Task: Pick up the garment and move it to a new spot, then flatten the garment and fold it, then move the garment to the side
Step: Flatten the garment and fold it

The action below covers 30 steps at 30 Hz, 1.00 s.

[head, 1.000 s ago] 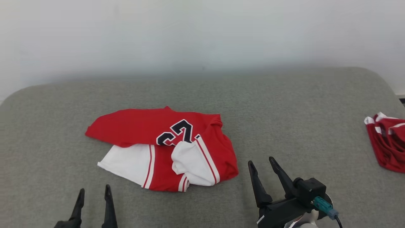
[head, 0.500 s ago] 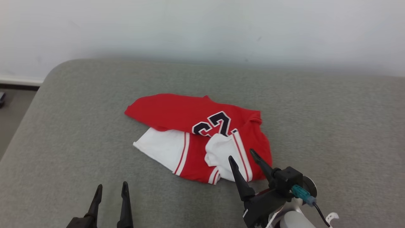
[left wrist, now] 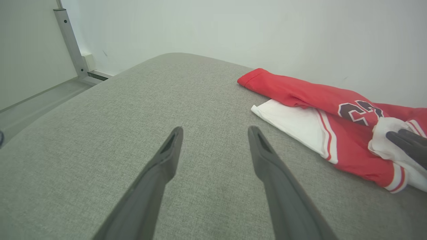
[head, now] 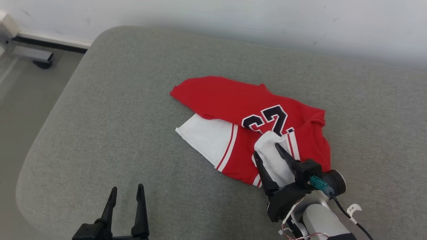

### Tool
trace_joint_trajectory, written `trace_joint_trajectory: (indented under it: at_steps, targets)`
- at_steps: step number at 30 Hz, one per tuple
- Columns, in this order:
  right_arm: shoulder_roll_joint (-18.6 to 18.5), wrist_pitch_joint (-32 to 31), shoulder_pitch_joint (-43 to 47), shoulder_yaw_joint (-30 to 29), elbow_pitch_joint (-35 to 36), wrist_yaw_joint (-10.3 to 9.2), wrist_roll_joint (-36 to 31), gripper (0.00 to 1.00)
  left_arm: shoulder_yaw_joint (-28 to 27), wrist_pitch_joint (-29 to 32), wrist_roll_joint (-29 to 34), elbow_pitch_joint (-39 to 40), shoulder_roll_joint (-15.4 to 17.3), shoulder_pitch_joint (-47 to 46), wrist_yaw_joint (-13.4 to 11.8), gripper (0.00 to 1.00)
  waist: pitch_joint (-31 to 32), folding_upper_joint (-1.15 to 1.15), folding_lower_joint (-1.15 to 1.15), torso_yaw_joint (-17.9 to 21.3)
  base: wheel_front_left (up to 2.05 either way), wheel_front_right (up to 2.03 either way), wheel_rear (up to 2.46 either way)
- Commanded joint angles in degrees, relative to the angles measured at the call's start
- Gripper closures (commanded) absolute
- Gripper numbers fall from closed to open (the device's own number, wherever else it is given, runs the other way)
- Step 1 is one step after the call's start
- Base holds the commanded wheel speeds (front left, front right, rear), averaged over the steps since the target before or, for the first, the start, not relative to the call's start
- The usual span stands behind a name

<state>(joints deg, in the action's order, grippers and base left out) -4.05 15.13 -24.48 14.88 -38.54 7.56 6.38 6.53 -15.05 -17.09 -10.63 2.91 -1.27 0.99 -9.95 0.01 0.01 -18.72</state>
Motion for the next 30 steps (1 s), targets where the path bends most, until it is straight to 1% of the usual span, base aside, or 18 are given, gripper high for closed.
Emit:
trace_joint_trajectory:
  at_steps: [1,2,4,5,6,7,9,13,15,18,20,23,28,30]
  targets:
    - [-0.08,-0.02,-0.39,-0.22,-0.43,-0.14,-0.75,0.03,0.23,-0.18,-0.08,0.19,-0.02,-0.43,-0.20,0.00,-1.94,-0.01,-0.01,-1.91,0.00,0.00,0.00]
    - [-0.13,-0.02,-0.41,-0.57,-0.80,-0.14,-1.21,0.09,0.38,-0.18,-0.16,0.18,-0.02,-0.56,-0.21,0.00,-2.04,-0.01,-0.01,-1.96,0.00,0.00,0.00]
    - [-0.37,-0.02,-0.54,-0.88,-1.53,-0.14,-2.05,0.15,0.58,-0.18,-0.40,0.06,-0.02,-0.84,-0.26,0.00,-2.18,-0.01,-0.01,-2.01,0.00,0.00,0.00]
    - [-0.34,-0.02,-0.62,-0.88,-1.88,-0.14,-2.23,0.22,0.61,-0.18,-0.50,-0.02,-0.02,-0.93,-0.29,0.00,-2.24,-0.01,-0.01,-1.98,0.00,0.00,0.00]
    - [-0.32,-0.02,-0.74,-0.96,-2.11,-0.14,-2.51,0.52,0.62,-0.18,-0.54,-0.09,-0.02,-1.01,-0.32,0.00,-2.28,-0.01,-0.01,-1.92,0.00,0.00,0.00]
    - [-0.32,-0.02,-0.89,-1.25,-2.07,-0.14,-2.60,0.60,0.65,-0.18,-0.55,-0.13,-0.02,-1.08,-0.35,0.00,-2.28,-0.01,-0.01,-1.82,0.00,0.00,0.00]
    - [-0.26,-0.02,-1.13,-1.75,-1.01,-0.14,-2.82,1.00,0.59,-0.18,-0.55,-0.06,-0.02,-1.14,-0.32,0.00,-2.22,-0.01,-0.01,-1.45,0.00,0.00,0.00]
    - [-0.55,-0.02,-0.49,-2.83,2.80,-0.14,-2.13,1.00,0.14,-0.18,-0.22,-0.21,-0.01,-0.83,-0.16,0.00,-1.58,-0.01,-0.01,-0.36,0.00,0.00,0.00]
    - [-1.70,-0.02,-0.62,-4.79,5.32,-0.14,-1.47,1.00,0.11,-0.18,-0.14,-0.53,-0.02,-0.80,0.15,0.00,-1.14,-0.01,-0.01,0.19,0.00,0.00,0.00]
    - [-4.35,-0.02,-1.25,-8.65,8.43,-0.14,-1.18,1.00,-0.03,-0.18,-0.07,-0.42,-0.02,-0.68,0.25,0.00,-0.28,-0.01,-0.01,0.94,0.00,0.00,0.00]
    - [-6.96,-0.01,-2.25,-11.16,9.39,-0.14,-1.79,1.00,-0.10,-0.18,-0.05,-0.54,-0.01,-0.64,0.43,0.00,0.15,-0.01,-0.01,1.34,0.00,0.00,0.00]
    - [-11.36,-0.02,-4.39,-14.67,8.97,-0.14,-2.84,1.00,0.09,-0.18,-0.02,-0.73,-0.02,-0.96,0.45,0.00,0.38,-0.01,-0.01,1.46,0.00,0.00,0.00]
    - [-18.18,-0.02,-9.17,-19.03,4.98,-0.14,-4.82,1.00,0.32,-0.18,0.23,-0.98,-0.01,-1.27,1.13,0.00,-0.07,-0.01,-0.01,0.48,0.00,0.00,0.00]
    - [-20.10,-0.02,-11.27,-20.57,2.95,-0.14,-5.97,1.00,0.26,-0.18,0.49,-1.08,-0.02,-1.24,1.33,0.00,-0.39,-0.01,-0.01,-0.10,0.00,0.00,0.00]
